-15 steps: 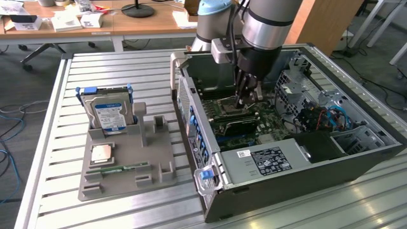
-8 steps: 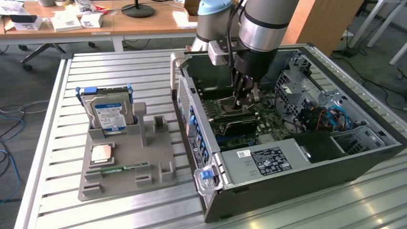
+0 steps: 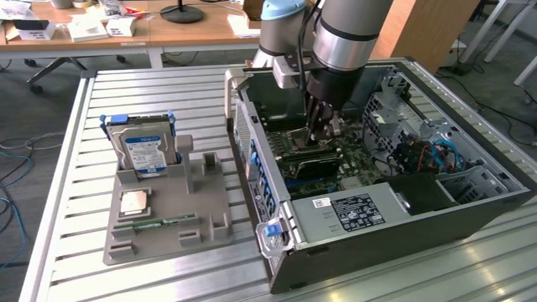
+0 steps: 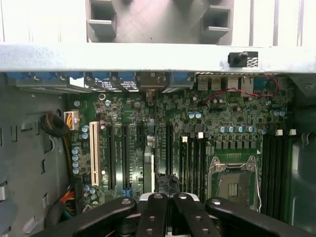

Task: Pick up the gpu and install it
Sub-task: 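Press down on the gpu until it lock into place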

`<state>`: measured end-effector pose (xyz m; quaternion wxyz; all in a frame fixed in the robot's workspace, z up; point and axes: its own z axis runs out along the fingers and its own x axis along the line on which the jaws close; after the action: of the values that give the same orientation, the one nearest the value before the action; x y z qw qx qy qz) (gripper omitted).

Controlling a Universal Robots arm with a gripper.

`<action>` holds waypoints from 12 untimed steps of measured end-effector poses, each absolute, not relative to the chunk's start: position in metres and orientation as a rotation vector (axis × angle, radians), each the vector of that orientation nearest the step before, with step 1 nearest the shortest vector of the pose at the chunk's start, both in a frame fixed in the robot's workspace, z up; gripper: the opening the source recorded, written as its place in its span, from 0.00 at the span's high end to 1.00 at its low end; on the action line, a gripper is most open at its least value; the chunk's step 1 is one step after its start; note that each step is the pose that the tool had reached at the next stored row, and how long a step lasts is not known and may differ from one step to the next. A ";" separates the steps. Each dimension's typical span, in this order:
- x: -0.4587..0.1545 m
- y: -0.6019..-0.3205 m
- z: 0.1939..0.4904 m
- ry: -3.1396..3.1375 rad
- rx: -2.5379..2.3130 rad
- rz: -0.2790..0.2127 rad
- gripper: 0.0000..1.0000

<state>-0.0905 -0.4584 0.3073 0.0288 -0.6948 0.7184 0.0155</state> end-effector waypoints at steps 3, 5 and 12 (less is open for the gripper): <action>-0.090 -0.458 0.304 2.216 -2.144 0.048 0.89; -0.091 -0.458 0.302 2.217 -2.144 0.048 0.89; -0.091 -0.458 0.294 2.217 -2.144 0.047 0.89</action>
<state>-0.0906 -0.4582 0.2939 0.0285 -0.6949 0.7184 0.0153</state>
